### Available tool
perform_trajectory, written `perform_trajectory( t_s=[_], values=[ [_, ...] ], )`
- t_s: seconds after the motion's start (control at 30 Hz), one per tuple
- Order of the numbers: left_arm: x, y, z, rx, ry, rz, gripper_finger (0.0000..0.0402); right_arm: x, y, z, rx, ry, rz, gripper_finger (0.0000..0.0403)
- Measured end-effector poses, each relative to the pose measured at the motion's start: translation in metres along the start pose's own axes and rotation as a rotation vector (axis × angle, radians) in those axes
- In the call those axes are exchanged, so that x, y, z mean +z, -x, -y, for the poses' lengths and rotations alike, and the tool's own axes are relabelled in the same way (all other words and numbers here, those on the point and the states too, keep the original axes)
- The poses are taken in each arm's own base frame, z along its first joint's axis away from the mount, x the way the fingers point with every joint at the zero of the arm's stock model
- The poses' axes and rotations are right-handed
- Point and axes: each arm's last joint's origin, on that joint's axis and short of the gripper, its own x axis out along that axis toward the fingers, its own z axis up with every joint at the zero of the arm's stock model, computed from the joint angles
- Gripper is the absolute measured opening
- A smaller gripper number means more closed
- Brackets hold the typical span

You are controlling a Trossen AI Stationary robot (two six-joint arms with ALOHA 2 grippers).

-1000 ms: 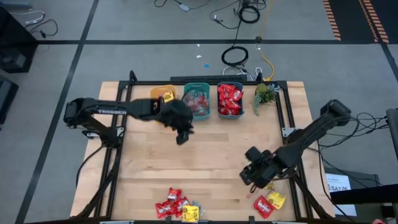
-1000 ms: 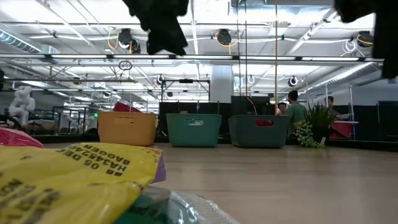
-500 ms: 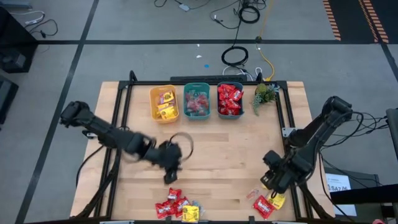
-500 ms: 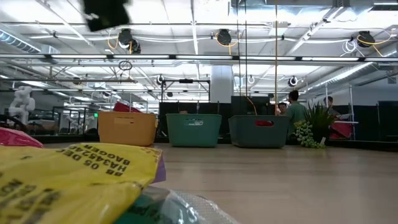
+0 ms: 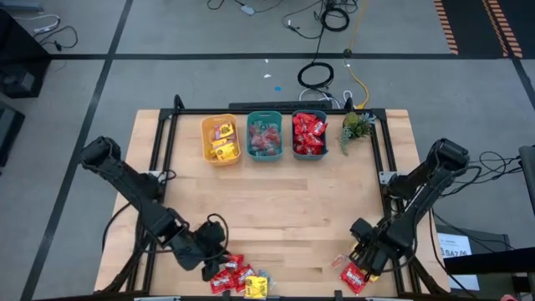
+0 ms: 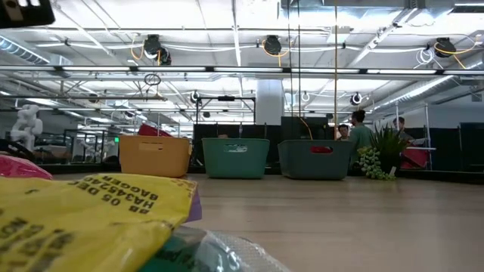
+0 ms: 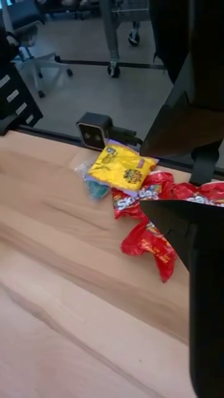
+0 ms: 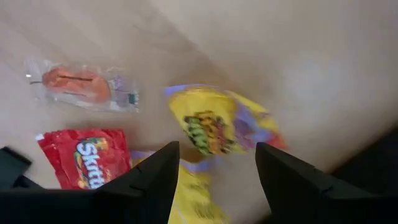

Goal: Sort candy
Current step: Put the yellow candy into the yellow bin

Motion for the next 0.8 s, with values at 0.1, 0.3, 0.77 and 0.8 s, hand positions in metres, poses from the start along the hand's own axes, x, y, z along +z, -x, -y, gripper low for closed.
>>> perform_trajectory(
  t_s=[0.1,0.3,0.77,0.8],
  values=[
    [-0.005,0.001,0.002,0.0,-0.013,0.009,0.0132,0.002,-0.021,0.009,0.004,-0.05,-0.023,0.0203],
    [-0.006,0.002,0.003,0.001,-0.018,0.015,0.0132,0.003,-0.037,0.019,0.008,-0.11,0.002,0.0198],
    [-0.007,0.002,0.002,0.006,-0.03,0.002,0.0132,0.003,-0.036,0.018,0.02,-0.102,0.001,0.0009],
    [-0.007,0.002,0.002,0.006,-0.03,0.002,0.0132,0.003,-0.035,0.018,0.019,-0.102,0.001,0.0009]
  ],
)
